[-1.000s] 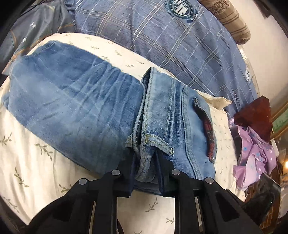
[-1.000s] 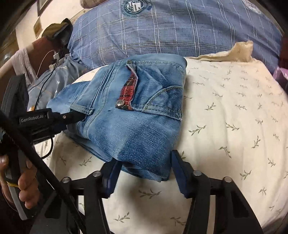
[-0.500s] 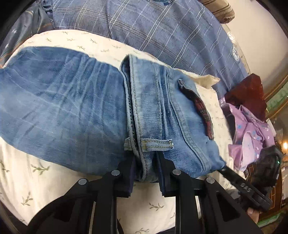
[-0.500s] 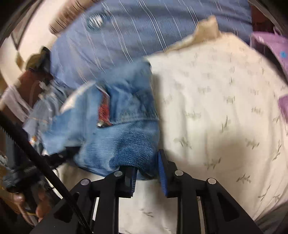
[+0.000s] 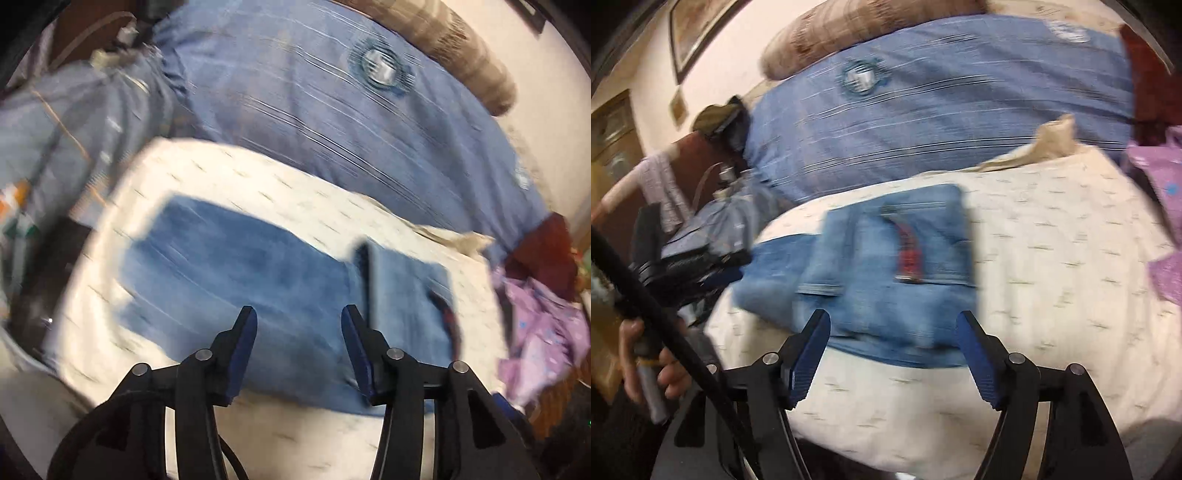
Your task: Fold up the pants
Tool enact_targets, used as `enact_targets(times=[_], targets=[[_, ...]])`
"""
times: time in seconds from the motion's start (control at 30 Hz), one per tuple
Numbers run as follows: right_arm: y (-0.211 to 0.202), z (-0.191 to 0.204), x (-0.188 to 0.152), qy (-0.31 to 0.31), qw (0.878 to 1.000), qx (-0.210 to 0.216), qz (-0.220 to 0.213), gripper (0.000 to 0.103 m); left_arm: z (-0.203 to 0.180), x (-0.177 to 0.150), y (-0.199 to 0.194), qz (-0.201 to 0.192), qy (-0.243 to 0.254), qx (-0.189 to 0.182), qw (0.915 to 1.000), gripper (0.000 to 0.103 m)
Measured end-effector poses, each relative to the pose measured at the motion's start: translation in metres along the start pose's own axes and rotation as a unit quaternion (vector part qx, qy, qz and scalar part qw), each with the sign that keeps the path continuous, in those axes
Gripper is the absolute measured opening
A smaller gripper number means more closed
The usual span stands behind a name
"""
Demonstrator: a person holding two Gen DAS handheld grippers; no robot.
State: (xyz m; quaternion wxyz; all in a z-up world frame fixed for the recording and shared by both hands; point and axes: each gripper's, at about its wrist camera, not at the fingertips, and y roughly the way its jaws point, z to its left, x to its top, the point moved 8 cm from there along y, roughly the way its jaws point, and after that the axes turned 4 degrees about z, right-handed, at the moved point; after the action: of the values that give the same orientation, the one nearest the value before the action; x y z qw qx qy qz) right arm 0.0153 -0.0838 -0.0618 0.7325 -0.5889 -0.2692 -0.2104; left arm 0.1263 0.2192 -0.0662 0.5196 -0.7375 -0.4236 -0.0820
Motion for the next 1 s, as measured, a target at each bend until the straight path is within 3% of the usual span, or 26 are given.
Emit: enact_targets(times=[0.1, 0.17, 0.33, 0.37, 0.43, 0.53, 0.6, 0.7, 0.73, 0.77, 0.87, 1.0], targets=[[0.018, 0.036, 0.011, -0.016, 0.999, 0.049, 0.016, 0.073, 0.028, 0.021, -0.009, 0.003, -0.019, 0.027, 0.9994, 0.060], [0.038, 0.062, 0.016, -0.023, 0.995, 0.086, 0.037, 0.072, 0.044, 0.031, -0.007, 0.010, -0.034, 0.029, 0.9990, 0.062], [0.093, 0.122, 0.025, -0.013, 0.983, 0.160, 0.093, 0.059, 0.082, 0.046, 0.018, 0.040, -0.054, 0.039, 0.9970, 0.060], [0.101, 0.129, 0.027, -0.015, 0.981, 0.163, 0.099, 0.059, 0.090, 0.043, 0.020, 0.051, -0.082, 0.036, 0.9947, 0.059], [0.122, 0.152, 0.028, -0.033, 0.980, 0.165, 0.111, 0.059, 0.093, 0.051, 0.021, 0.038, -0.097, 0.018, 0.9944, 0.061], [0.149, 0.180, 0.020, -0.065, 0.973, 0.169, 0.140, 0.055, 0.108, 0.053, 0.028, 0.036, -0.121, 0.027, 0.9917, 0.062], [0.161, 0.192, 0.014, -0.089, 0.970, 0.166, 0.156, 0.054, 0.111, 0.045, 0.050, 0.088, -0.129, 0.008, 0.9876, 0.061], [0.182, 0.203, 0.002, -0.107, 0.968, 0.146, 0.173, 0.053, 0.119, 0.029, 0.076, 0.163, -0.169, -0.004, 0.9720, 0.056], [0.188, 0.204, -0.002, -0.111, 0.968, 0.138, 0.177, 0.050, 0.119, 0.028, 0.078, 0.166, -0.176, -0.011, 0.9702, 0.042], [0.193, 0.203, -0.006, -0.115, 0.969, 0.123, 0.181, 0.047, 0.114, 0.031, 0.075, 0.160, -0.170, -0.027, 0.9721, 0.026], [0.192, 0.198, -0.009, -0.116, 0.971, 0.108, 0.182, 0.035, 0.096, 0.041, 0.056, 0.120, -0.111, -0.048, 0.9854, 0.024], [0.184, 0.198, -0.004, -0.105, 0.972, 0.123, 0.170, 0.032, 0.096, 0.045, 0.027, 0.073, -0.087, -0.076, 0.9906, 0.021]])
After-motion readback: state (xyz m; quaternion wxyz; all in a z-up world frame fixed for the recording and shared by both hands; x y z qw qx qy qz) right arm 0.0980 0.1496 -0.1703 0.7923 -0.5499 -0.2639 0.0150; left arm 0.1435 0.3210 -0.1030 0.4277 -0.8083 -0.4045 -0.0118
